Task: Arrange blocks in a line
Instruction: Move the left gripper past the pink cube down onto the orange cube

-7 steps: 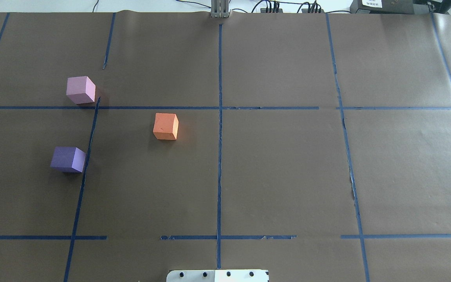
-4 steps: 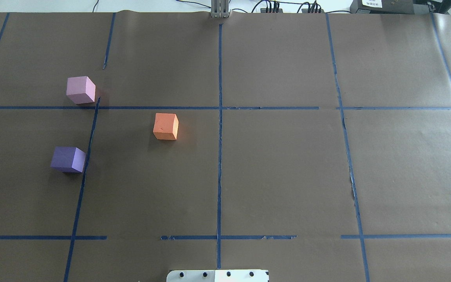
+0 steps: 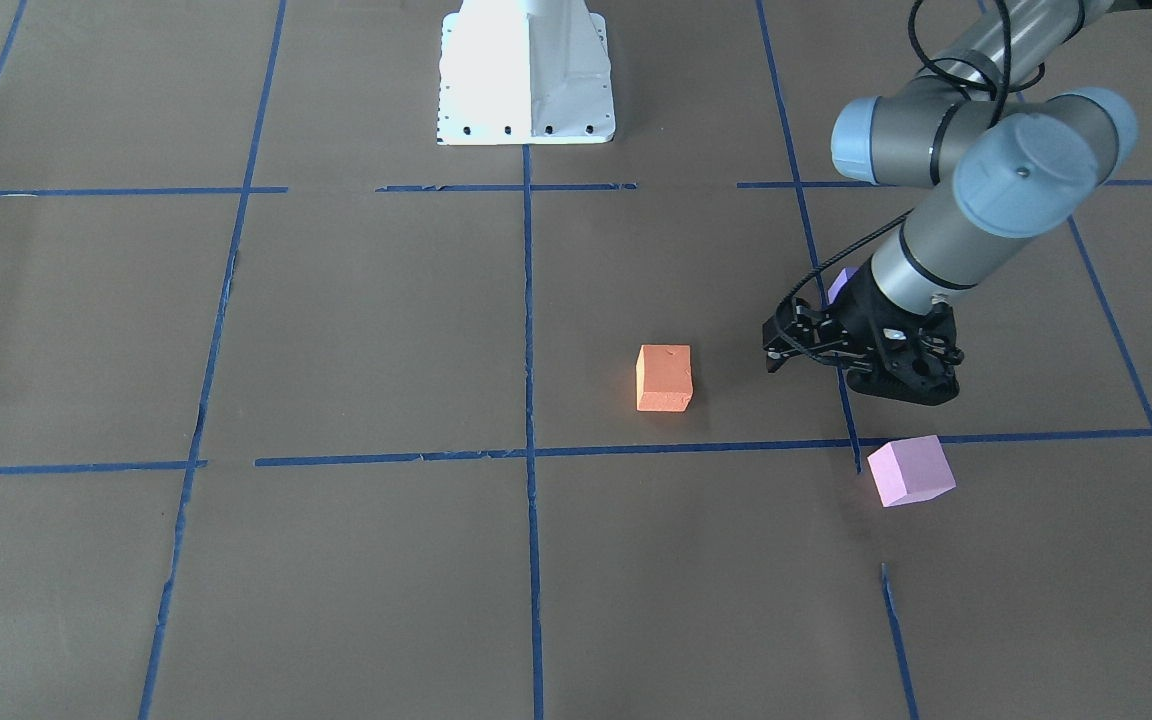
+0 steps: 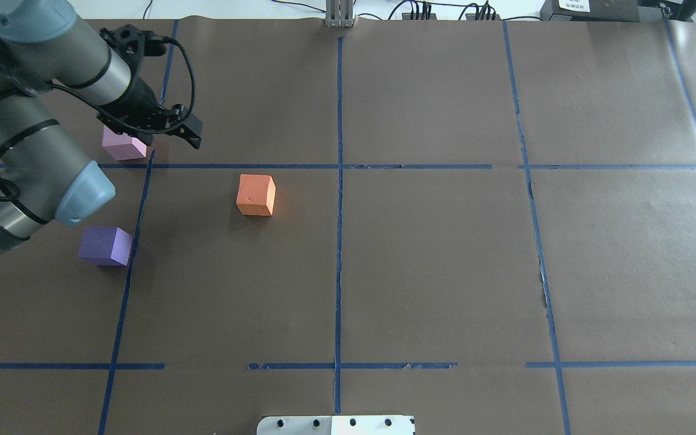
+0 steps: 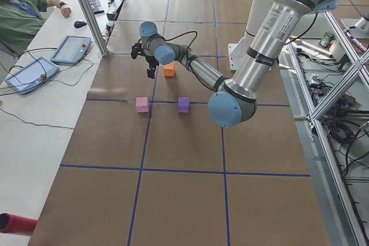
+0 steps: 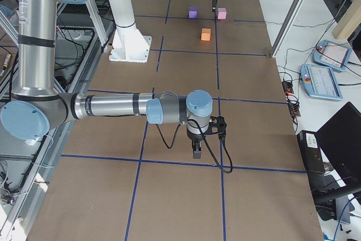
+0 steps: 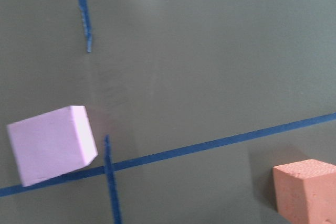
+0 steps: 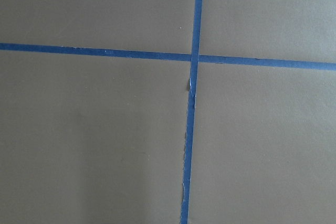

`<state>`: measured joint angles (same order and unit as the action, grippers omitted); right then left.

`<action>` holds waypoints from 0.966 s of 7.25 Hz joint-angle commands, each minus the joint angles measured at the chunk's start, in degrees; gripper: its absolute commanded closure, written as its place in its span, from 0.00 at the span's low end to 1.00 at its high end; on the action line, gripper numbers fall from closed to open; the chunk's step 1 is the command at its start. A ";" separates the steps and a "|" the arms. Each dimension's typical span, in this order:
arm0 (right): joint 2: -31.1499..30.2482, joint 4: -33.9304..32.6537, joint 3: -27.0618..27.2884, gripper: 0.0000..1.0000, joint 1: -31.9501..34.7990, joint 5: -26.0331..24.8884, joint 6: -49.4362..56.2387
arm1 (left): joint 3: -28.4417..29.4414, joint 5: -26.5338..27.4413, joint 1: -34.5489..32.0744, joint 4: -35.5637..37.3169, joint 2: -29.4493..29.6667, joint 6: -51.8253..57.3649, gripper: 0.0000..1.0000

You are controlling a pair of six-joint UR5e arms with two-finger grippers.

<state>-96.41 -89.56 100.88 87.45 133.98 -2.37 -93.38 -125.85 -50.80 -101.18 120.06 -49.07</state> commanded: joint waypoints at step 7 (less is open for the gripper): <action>0.00 0.00 0.02 0.00 0.00 -0.04 0.00 | 10.13 15.37 13.88 -4.63 7.20 -14.74 0.00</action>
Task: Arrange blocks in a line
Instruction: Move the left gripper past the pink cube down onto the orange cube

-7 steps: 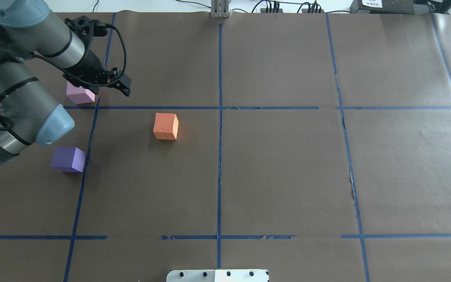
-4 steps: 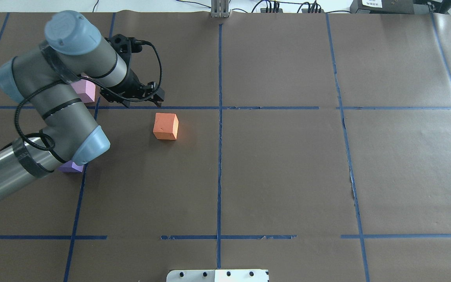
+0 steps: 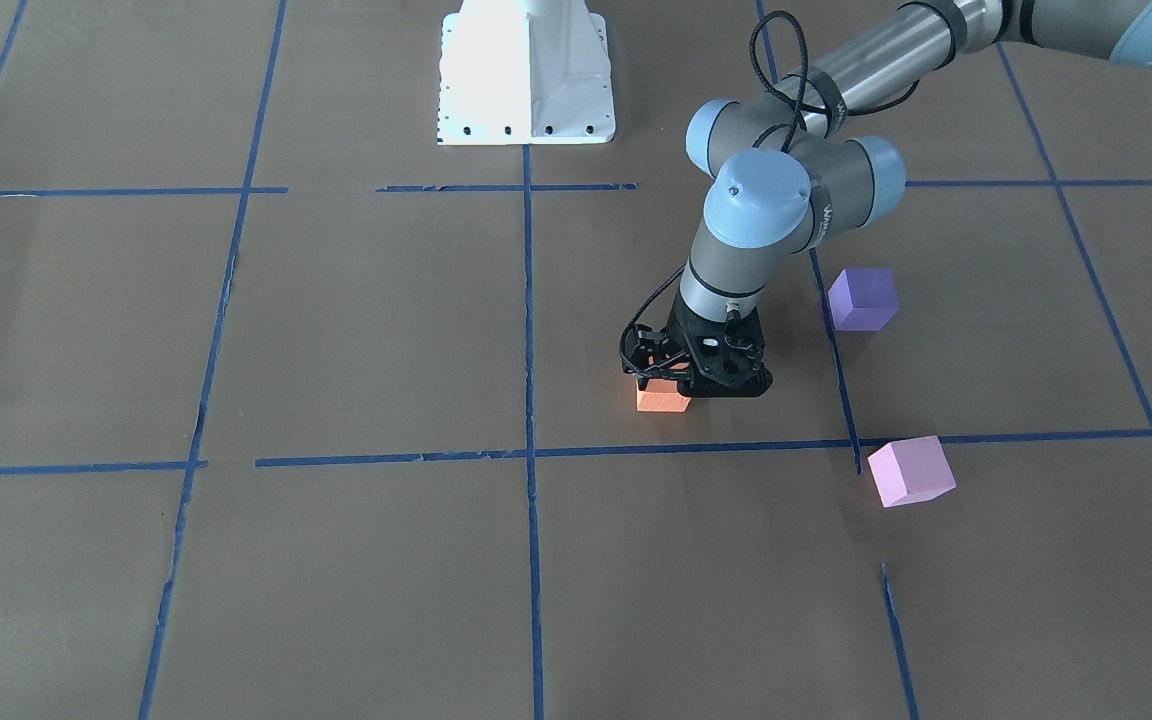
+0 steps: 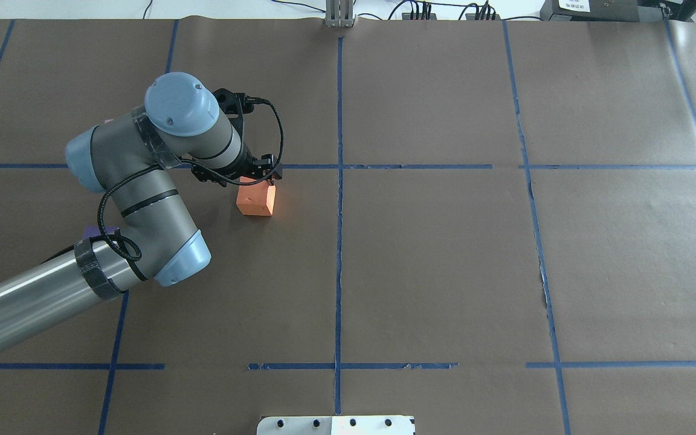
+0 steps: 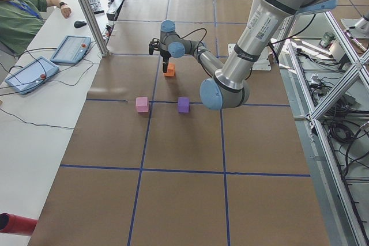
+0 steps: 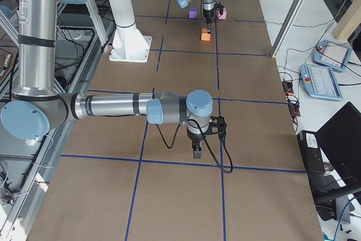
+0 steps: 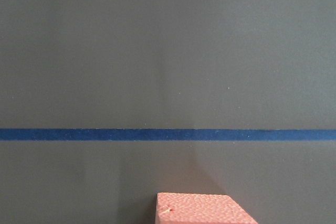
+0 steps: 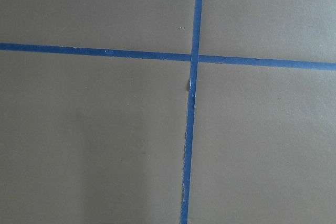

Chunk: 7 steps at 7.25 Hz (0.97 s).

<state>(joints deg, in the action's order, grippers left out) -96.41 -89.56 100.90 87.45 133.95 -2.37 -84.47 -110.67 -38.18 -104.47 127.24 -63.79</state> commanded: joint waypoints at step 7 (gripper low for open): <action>0.00 0.00 -0.08 0.00 0.00 -0.01 0.00 | -0.50 -6.72 -4.50 -1.44 -3.20 5.48 0.70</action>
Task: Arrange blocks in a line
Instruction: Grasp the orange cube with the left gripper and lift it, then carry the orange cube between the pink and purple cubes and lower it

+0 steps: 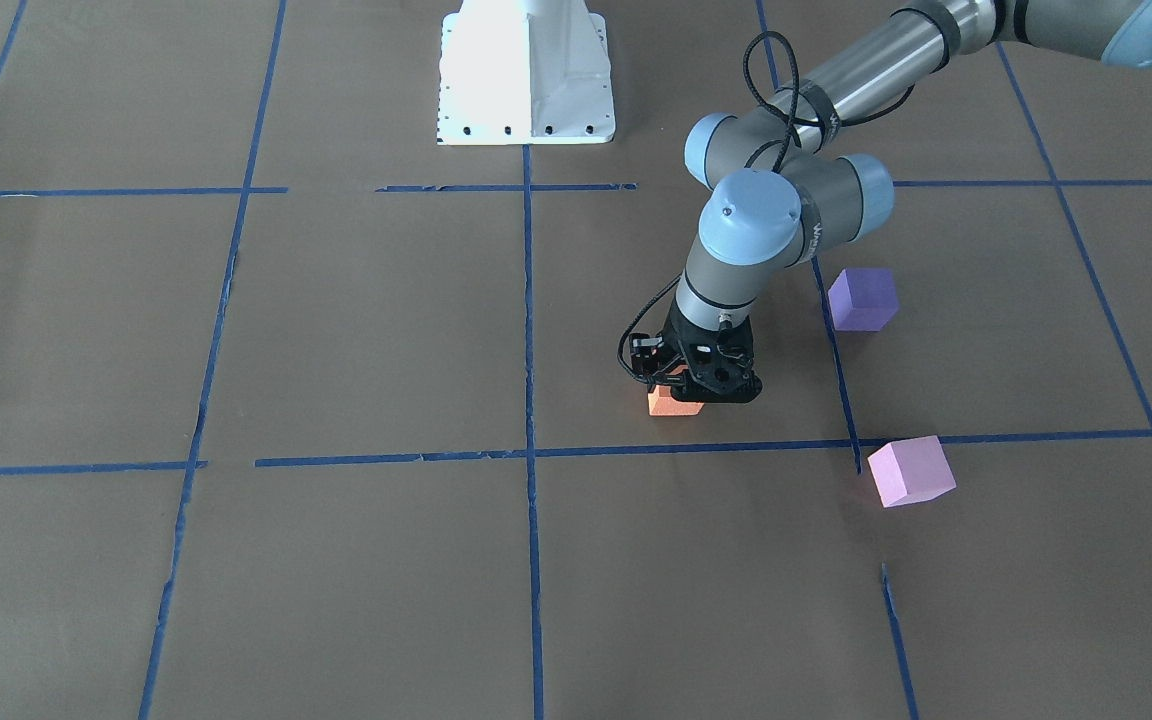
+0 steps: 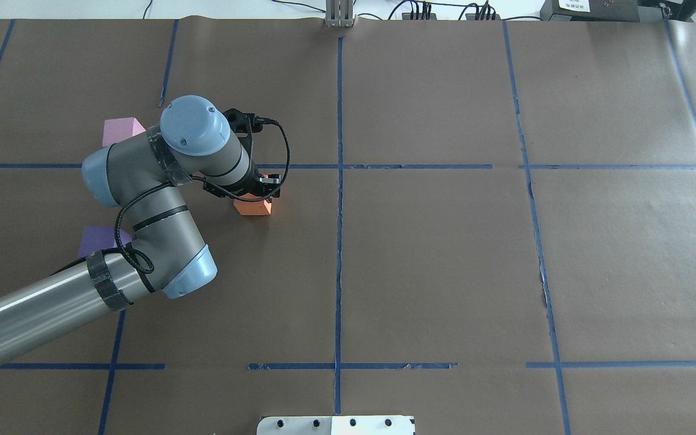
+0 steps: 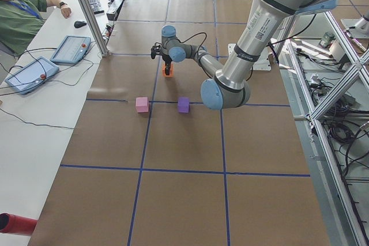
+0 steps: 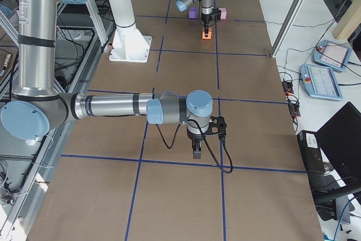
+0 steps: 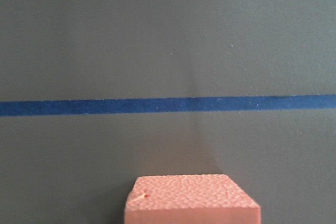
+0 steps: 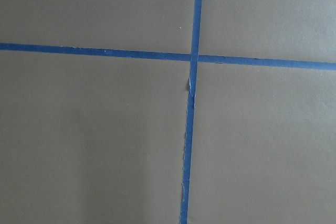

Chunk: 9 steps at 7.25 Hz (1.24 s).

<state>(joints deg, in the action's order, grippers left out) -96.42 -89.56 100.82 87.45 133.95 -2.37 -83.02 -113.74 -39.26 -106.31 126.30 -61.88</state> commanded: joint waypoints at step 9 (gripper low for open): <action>0.00 0.00 0.08 0.00 0.00 0.00 0.00 | -2.85 -8.87 -12.59 0.57 -16.26 20.74 0.00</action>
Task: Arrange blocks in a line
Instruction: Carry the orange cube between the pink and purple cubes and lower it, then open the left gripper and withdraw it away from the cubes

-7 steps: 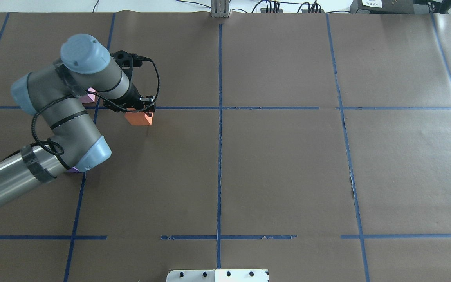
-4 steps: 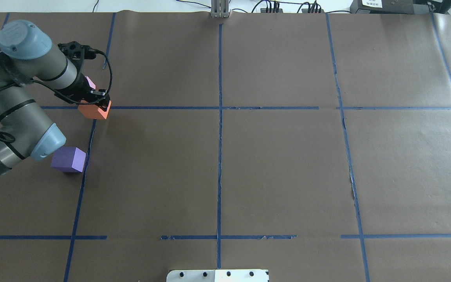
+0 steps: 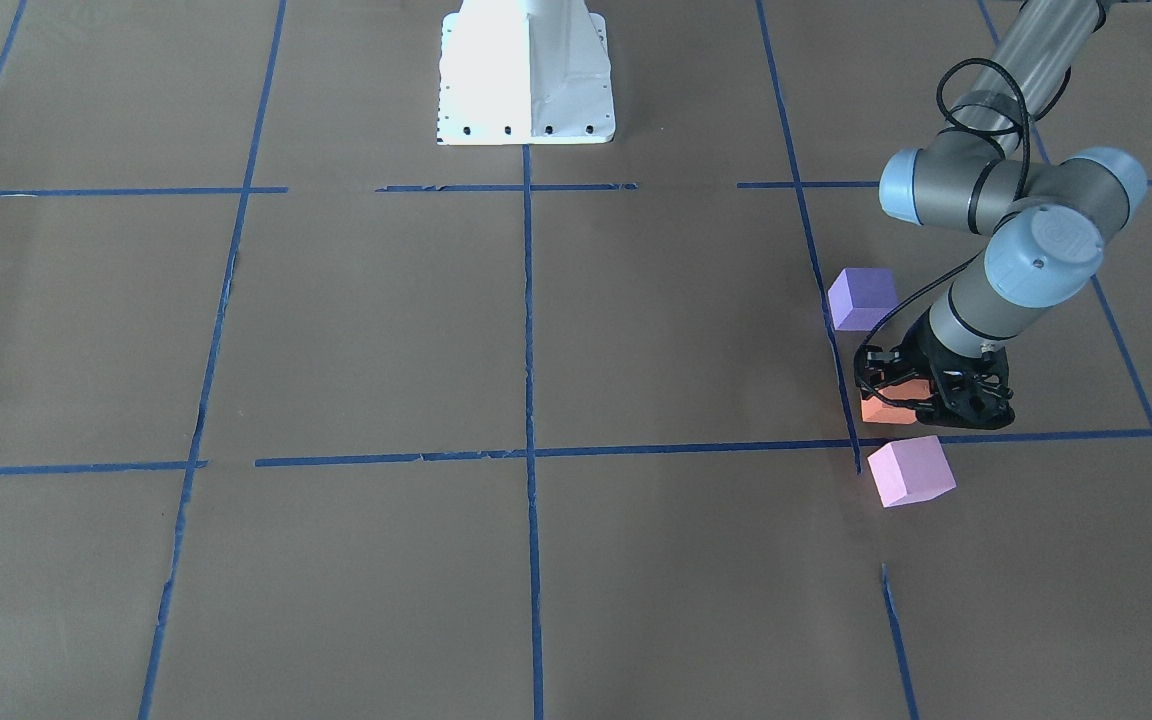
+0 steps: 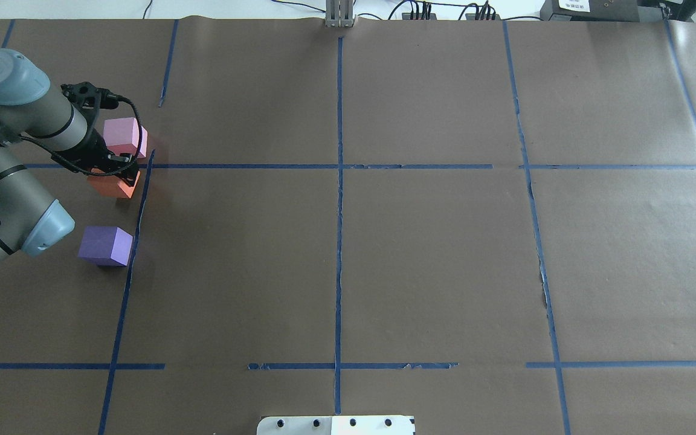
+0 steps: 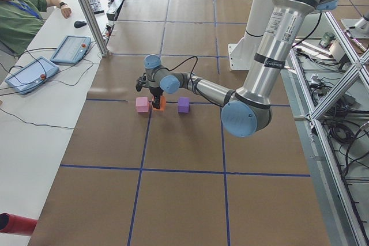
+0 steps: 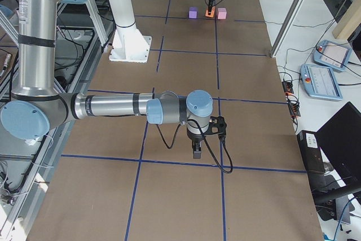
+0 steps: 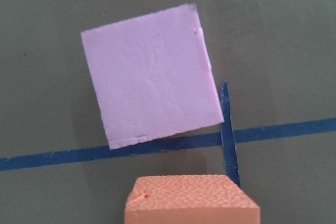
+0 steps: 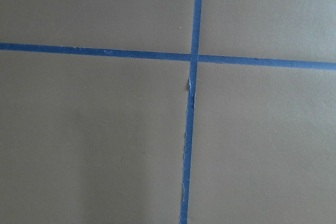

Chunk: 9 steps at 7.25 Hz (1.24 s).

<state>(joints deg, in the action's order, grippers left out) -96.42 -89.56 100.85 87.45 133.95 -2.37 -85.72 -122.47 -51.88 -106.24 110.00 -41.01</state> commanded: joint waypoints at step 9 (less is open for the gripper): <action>0.00 0.00 0.05 0.00 0.00 0.09 0.00 | -3.07 -6.41 -34.32 22.39 -9.17 52.08 0.00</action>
<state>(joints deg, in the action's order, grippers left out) -96.42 -89.56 100.82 87.45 133.96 -2.37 -90.33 -124.66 -82.58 -83.79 103.64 9.19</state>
